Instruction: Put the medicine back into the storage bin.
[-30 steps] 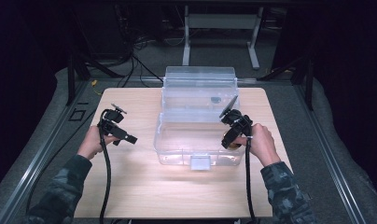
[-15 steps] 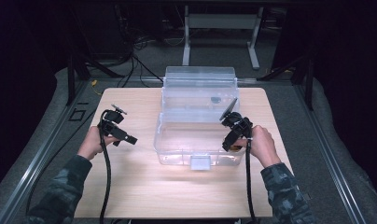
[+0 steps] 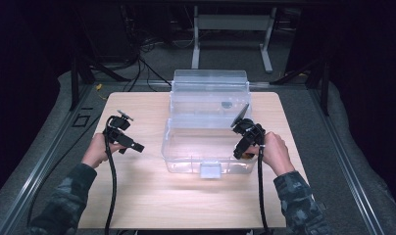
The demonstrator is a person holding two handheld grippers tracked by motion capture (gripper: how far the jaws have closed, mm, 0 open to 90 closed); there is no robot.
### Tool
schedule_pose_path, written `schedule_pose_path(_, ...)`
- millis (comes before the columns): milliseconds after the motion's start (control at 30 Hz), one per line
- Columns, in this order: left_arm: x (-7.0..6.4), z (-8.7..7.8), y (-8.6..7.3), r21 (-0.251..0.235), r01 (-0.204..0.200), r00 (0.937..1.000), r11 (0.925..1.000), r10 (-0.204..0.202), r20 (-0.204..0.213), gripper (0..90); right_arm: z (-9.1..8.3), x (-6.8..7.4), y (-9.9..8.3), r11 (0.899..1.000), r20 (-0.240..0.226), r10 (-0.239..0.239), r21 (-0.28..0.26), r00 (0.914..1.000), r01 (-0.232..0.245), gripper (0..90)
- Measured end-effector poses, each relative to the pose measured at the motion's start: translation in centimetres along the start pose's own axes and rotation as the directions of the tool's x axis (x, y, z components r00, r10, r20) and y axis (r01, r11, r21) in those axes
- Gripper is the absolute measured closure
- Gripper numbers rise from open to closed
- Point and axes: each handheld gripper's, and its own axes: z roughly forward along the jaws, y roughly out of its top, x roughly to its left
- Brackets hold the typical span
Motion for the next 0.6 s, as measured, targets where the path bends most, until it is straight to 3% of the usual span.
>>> schedule_pose_path(100, 0.0, -0.1, 0.0, 0.001, -0.004, 1.0000, 1.0000, 0.004, 0.002, 0.2, -0.2, -0.1, 0.0, 1.000, -0.001, 0.009, -0.015, 1.0000, -0.009, 17.4)
schedule_pose_path(300, -0.2, -0.4, 0.2, -0.007, -0.005, 1.0000, 1.0000, 0.005, 0.005, 0.2, -2.2, -0.3, -0.5, 0.994, -0.015, 0.013, -0.109, 0.9998, -0.015, 12.0)
schedule_pose_path(600, -0.6, -1.0, 0.7, -0.018, -0.016, 0.9999, 0.9997, 0.015, -0.002, 0.2, -4.0, 0.0, -2.0, 0.978, -0.025, 0.003, -0.211, 0.9997, -0.008, 12.2)
